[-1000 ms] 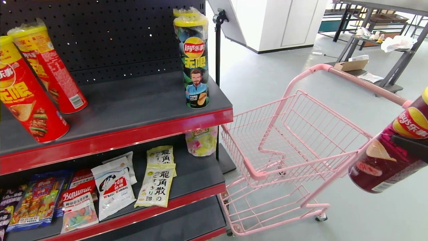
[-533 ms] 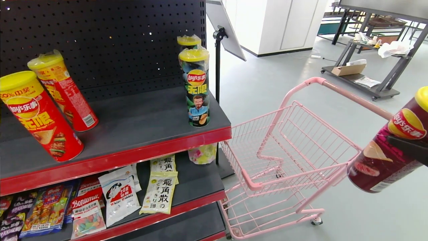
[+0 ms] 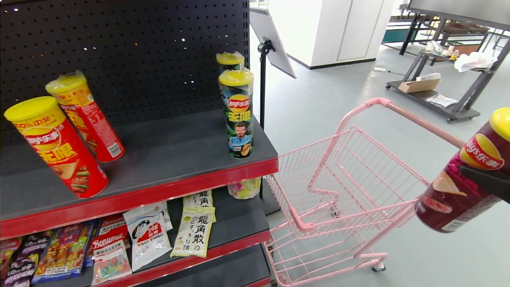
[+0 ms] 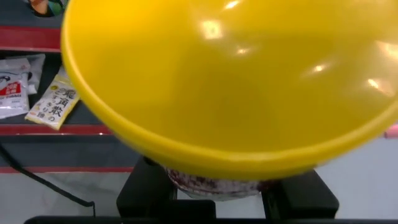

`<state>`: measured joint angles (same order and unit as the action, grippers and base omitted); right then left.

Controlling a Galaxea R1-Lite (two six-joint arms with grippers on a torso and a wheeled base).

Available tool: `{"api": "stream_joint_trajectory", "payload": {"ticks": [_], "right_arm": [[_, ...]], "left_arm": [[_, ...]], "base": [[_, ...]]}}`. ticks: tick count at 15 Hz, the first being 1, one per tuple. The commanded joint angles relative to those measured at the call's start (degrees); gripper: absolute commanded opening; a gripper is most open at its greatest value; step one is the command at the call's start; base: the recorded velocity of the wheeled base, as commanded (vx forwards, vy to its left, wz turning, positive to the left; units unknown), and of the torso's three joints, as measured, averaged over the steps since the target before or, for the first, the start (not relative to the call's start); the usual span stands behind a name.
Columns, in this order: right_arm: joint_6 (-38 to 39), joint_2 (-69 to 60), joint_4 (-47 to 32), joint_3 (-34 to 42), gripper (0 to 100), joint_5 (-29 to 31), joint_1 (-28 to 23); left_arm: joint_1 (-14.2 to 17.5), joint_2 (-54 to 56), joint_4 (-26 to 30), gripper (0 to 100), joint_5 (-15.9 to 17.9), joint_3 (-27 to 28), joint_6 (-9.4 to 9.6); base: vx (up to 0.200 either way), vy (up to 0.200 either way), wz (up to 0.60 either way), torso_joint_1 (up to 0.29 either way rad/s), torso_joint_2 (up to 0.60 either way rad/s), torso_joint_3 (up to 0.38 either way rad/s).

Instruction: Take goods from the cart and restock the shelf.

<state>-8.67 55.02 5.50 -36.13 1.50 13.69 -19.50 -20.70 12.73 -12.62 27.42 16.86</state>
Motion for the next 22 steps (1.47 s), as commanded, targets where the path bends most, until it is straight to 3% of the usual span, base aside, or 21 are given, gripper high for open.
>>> {"api": "stream_joint_trajectory", "payload": {"ticks": [1,4,9,12,16,20,22], "right_arm": [[0.0,0.3,0.2,0.6,0,0.0,0.1],[0.0,0.2,0.2,1.0,0,0.0,0.1],[0.3,-1.1,0.4,3.0,0,-0.2,-1.6],[2.7,-5.4,0.3,5.9,0,-5.2,-1.6],[2.1,-7.3,0.3,6.3,0,-6.5,-1.6],[2.1,-9.0,0.3,6.5,0,-13.7,1.3],[2.1,-9.0,0.3,6.6,0,-14.3,3.6]], "left_arm": [[0.0,0.0,0.0,100,0.0,0.0,0.02],[0.0,0.0,0.1,100,0.0,0.0,0.02],[0.0,0.3,0.2,100,-0.1,-0.1,-0.07],[0.0,0.8,0.3,100,-0.3,-0.2,-0.07],[0.0,0.8,0.4,100,-0.4,-0.2,-0.07],[0.0,0.9,0.3,100,-0.4,-0.2,-0.07],[0.0,0.9,0.3,100,-0.4,-0.2,-0.07]], "base": [[0.000,0.000,0.60,-0.002,-0.01,0.002],[0.000,0.000,0.60,0.012,0.00,-0.002],[0.000,0.000,0.00,0.000,0.00,0.000],[0.000,0.200,0.00,0.002,0.00,0.002],[0.000,0.200,0.00,0.002,0.00,0.001],[0.000,0.200,0.00,0.004,0.00,0.001],[0.000,0.200,0.00,0.000,0.00,0.002]]}}
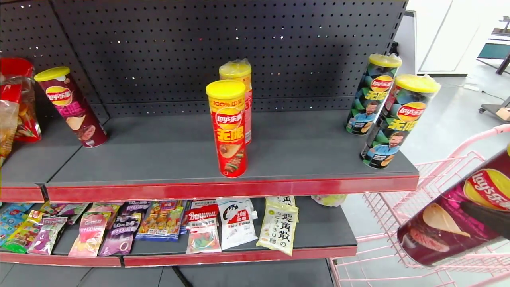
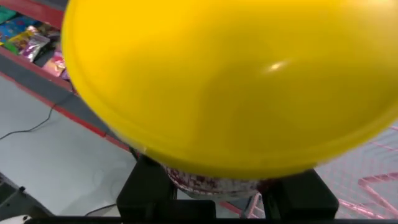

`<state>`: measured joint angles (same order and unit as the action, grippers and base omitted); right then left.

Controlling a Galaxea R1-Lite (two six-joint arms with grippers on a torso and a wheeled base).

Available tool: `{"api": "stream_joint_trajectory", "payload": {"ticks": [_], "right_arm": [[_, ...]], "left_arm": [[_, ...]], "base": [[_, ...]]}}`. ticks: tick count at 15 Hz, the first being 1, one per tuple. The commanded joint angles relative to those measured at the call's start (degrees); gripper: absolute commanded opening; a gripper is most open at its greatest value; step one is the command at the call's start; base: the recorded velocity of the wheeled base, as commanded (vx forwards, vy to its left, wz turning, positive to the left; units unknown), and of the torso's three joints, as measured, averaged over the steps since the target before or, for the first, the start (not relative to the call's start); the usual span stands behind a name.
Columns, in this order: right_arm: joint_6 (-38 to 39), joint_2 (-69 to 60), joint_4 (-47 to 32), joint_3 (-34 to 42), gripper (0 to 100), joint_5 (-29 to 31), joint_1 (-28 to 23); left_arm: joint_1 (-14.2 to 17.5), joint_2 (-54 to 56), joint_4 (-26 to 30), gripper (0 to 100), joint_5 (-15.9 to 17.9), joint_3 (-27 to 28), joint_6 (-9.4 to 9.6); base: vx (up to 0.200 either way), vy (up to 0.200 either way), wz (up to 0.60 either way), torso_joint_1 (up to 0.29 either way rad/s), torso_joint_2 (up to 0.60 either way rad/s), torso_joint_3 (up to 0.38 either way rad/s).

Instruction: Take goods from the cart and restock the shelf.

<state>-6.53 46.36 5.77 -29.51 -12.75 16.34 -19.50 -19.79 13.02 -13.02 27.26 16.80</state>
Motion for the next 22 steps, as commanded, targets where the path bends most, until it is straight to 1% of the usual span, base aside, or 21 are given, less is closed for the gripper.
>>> {"api": "stream_joint_trajectory", "payload": {"ticks": [1,6,11,16,22], "right_arm": [[0.0,-1.1,-0.5,0.1,0,-0.2,2.9],[0.2,-1.5,-0.3,2.1,0,-0.3,8.6],[0.1,-2.1,-0.3,2.1,0,-0.5,9.2],[-0.1,-3.6,-0.4,3.1,0,-2.2,11.9],[-0.1,-3.6,-0.5,2.7,0,-2.1,12.1]], "left_arm": [[0.0,0.0,0.0,100,0.0,0.0,-0.01],[0.1,-0.1,0.0,100,-0.1,0.0,-0.01],[0.0,-0.2,0.0,100,-0.1,0.0,-0.01],[0.0,-0.2,0.0,100,0.0,0.0,-0.01],[0.0,-0.3,0.0,100,0.1,0.0,-0.01]], "base": [[0.000,0.200,0.00,-0.002,0.00,0.002],[0.000,0.200,0.00,0.005,0.00,0.003],[0.000,0.200,0.00,0.003,0.00,0.002],[0.000,0.200,0.00,0.003,0.00,0.004],[0.000,0.200,0.00,0.001,0.00,0.002]]}}
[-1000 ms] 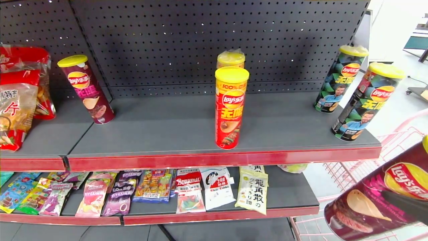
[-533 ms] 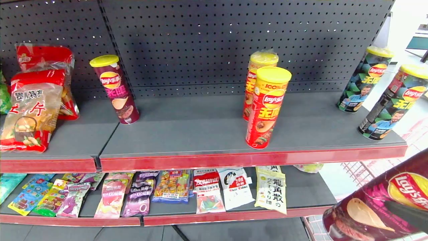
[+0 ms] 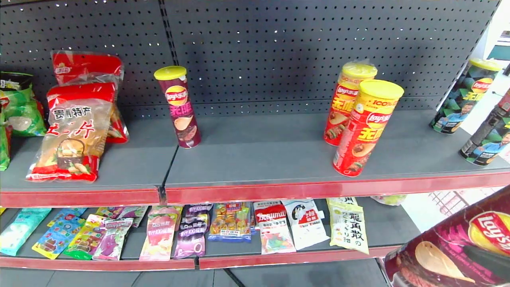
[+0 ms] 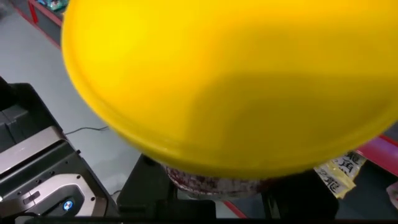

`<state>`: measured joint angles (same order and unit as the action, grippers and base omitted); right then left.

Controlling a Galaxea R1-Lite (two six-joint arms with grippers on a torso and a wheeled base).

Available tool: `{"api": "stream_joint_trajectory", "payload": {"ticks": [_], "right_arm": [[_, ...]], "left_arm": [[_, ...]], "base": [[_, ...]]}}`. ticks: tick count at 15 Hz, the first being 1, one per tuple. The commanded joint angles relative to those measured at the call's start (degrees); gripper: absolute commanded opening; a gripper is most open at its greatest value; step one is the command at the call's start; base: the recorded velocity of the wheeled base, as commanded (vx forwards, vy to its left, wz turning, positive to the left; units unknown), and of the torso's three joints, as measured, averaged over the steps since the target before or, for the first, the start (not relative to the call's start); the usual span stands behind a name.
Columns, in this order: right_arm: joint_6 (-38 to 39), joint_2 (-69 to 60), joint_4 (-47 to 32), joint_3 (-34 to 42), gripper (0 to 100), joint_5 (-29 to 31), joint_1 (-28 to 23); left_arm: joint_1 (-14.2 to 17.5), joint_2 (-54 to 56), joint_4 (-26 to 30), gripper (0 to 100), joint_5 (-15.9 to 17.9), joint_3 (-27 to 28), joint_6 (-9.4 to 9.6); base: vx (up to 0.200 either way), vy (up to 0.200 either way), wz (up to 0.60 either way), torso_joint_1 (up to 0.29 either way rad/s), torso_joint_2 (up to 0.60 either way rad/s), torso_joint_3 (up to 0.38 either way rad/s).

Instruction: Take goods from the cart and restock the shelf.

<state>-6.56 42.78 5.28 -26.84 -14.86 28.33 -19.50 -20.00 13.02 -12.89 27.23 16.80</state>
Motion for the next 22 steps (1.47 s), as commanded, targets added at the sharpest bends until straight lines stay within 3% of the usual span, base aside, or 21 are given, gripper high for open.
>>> {"api": "stream_joint_trajectory", "payload": {"ticks": [1,14,17,22], "right_arm": [[0.0,0.0,0.0,0.0,0,0.0,0.1],[0.0,0.5,0.0,0.4,0,-0.1,0.1],[0.0,0.6,0.0,0.6,0,-0.1,0.0],[0.0,0.5,0.0,0.7,0,0.0,0.0]], "left_arm": [[0.0,0.0,0.0,100,0.0,0.0,-0.01],[0.0,-0.4,0.1,100,0.0,-0.2,-0.01],[0.0,-0.1,0.2,100,0.0,-1.3,3.50],[0.1,-0.3,0.2,100,-0.3,-1.5,3.68]], "base": [[0.000,0.200,0.00,0.012,0.00,-0.007],[0.000,0.200,0.00,0.002,0.00,0.002],[0.000,0.000,0.00,0.000,0.00,0.000],[0.160,0.000,0.00,-0.001,0.00,0.007]]}}
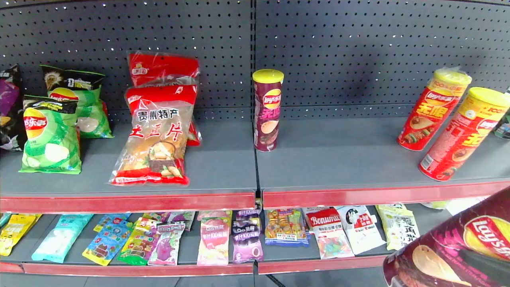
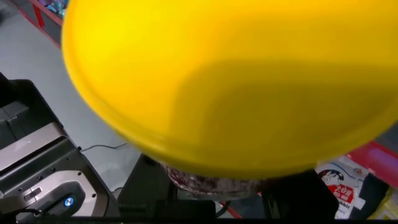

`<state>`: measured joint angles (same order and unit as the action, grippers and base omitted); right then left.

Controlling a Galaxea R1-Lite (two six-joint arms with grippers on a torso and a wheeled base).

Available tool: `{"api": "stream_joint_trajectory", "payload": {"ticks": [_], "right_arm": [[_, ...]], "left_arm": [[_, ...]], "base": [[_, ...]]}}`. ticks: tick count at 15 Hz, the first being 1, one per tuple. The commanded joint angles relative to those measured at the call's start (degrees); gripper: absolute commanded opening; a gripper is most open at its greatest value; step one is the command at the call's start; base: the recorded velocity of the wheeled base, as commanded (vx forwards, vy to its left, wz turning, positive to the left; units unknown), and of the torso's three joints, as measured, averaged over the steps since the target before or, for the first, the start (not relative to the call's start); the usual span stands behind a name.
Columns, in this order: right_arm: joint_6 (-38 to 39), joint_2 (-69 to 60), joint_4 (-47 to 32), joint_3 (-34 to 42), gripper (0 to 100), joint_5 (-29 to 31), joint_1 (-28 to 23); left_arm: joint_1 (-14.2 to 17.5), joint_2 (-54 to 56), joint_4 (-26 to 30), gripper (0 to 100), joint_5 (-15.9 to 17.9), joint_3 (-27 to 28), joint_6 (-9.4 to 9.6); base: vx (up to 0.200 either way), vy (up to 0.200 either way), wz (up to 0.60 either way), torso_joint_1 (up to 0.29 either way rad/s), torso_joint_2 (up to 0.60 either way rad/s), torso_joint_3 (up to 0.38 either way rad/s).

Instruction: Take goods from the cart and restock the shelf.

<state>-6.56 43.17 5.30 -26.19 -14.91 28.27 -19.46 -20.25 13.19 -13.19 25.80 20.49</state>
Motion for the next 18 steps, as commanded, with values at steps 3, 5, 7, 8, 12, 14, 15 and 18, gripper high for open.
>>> {"api": "stream_joint_trajectory", "payload": {"ticks": [3,5,7,8,12,14,15,18], "right_arm": [[0.0,0.3,0.0,-0.2,0,0.1,0.0],[0.0,0.4,0.0,-0.2,0,0.1,0.1],[0.0,0.5,0.0,-0.2,0,0.1,0.1],[0.0,0.6,0.0,-0.2,0,0.1,0.1],[0.0,0.4,0.0,-0.3,0,0.1,0.1],[0.0,0.4,0.0,-0.4,0,0.2,0.0],[0.0,0.4,0.0,-0.4,0,0.2,0.0],[0.0,0.4,0.0,-0.6,0,0.2,0.0]], "left_arm": [[0.0,-0.1,-0.1,100,0.0,0.0,-0.01],[-0.1,0.4,-0.1,100,0.2,0.0,0.16],[-0.1,0.0,-0.1,100,0.4,0.0,0.16],[-0.1,-0.2,-0.1,100,0.5,0.0,0.25],[-0.1,-0.8,-0.1,100,0.3,0.0,2.01],[-0.1,-0.8,-0.2,100,0.3,0.0,2.10],[-0.1,-0.8,-0.2,100,0.3,0.0,2.10],[-0.1,-0.7,-0.4,100,0.3,0.2,2.10]], "base": [[0.133,0.000,0.00,0.016,0.00,-0.002],[0.000,0.000,0.00,0.000,0.00,0.000],[0.000,0.000,0.00,0.000,0.00,0.000],[0.000,0.000,0.00,0.000,0.00,0.000],[0.000,0.000,0.00,0.000,0.00,0.000],[0.100,0.000,0.00,0.001,0.00,0.001],[0.200,0.000,0.00,0.002,0.00,-0.002],[0.067,0.000,0.00,-0.006,0.00,0.002]]}}
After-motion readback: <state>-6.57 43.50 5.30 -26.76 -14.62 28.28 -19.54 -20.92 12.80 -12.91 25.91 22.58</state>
